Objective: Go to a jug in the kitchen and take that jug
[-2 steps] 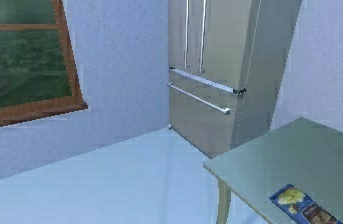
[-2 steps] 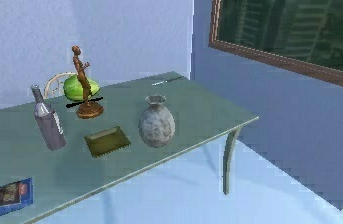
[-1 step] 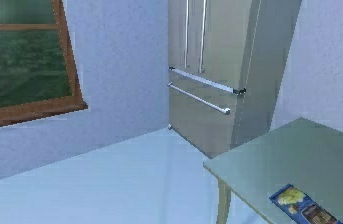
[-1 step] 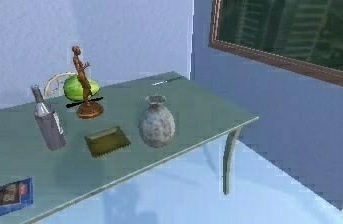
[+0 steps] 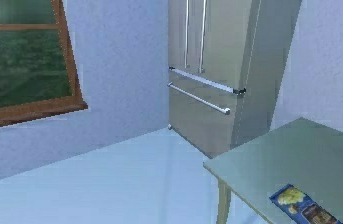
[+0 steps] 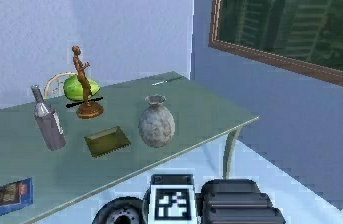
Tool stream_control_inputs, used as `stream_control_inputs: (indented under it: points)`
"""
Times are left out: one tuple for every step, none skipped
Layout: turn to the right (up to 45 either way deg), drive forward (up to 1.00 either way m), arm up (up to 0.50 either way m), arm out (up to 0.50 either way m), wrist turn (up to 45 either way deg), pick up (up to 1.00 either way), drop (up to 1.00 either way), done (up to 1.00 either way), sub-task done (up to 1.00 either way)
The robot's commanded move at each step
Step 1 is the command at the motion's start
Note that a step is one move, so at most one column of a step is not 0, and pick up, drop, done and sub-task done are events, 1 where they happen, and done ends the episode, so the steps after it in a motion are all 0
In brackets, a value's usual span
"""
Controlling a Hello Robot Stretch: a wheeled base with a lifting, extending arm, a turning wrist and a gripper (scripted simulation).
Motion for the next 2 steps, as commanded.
stream_control_inputs:
  points:
    - [0.0,0.00,0.00,0.44,0.0,0.00,0.00,0.00,0.00]
    - [0.0,0.00,0.00,0.00,45.0,0.00,0.00,0.00,0.00]
